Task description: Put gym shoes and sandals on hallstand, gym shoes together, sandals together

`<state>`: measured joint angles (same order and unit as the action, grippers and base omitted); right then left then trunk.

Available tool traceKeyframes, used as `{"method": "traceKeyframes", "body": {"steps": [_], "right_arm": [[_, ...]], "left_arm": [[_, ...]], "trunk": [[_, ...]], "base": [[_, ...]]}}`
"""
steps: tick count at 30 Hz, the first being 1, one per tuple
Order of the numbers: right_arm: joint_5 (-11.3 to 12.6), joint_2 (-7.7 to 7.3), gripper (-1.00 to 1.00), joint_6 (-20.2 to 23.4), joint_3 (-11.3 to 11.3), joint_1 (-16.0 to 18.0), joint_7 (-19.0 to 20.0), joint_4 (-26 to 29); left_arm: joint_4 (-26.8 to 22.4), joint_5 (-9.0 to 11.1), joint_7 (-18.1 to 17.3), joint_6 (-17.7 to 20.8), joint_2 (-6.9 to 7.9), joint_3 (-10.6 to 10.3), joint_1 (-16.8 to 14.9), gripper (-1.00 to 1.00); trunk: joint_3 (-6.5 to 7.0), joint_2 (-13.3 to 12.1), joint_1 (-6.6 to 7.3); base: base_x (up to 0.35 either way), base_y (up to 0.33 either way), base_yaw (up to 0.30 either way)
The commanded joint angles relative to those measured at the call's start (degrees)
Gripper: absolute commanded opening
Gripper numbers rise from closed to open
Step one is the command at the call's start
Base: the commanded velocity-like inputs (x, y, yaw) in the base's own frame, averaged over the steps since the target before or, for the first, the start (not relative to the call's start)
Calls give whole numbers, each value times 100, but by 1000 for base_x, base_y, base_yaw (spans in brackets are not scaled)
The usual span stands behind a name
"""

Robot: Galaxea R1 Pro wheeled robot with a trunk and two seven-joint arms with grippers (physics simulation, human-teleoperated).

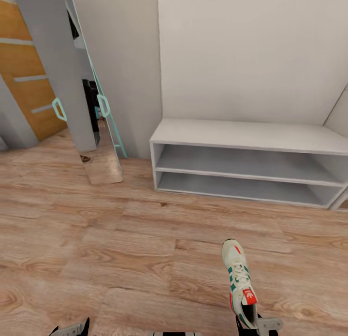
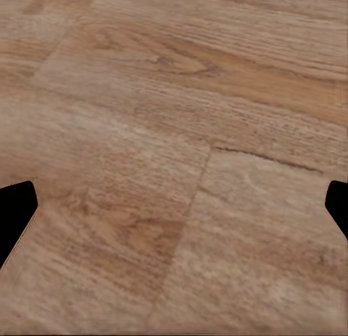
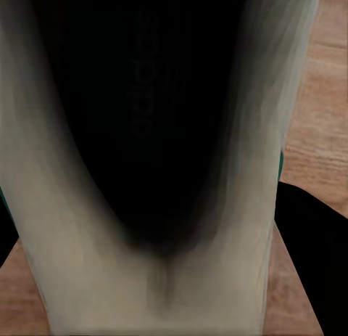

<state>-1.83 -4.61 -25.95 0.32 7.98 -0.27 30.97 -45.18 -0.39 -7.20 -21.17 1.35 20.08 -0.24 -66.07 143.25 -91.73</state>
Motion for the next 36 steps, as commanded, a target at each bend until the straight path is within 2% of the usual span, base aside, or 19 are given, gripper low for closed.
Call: {"method": "traceKeyframes", "body": {"steps": [1,36], "right_arm": [[-19,-1,-100,-16,3,2,-8,1],[-19,-2,-100,-16,3,2,-3,-4]], "left_arm": [[0,-2,-45,-10,-4,22,-3,100],[9,-3,-10,-4,-4,17,-3,100]], "trunk": [[-4,1,1],[-4,1,1]], "base": [[0,0,278],[0,0,278]]}}
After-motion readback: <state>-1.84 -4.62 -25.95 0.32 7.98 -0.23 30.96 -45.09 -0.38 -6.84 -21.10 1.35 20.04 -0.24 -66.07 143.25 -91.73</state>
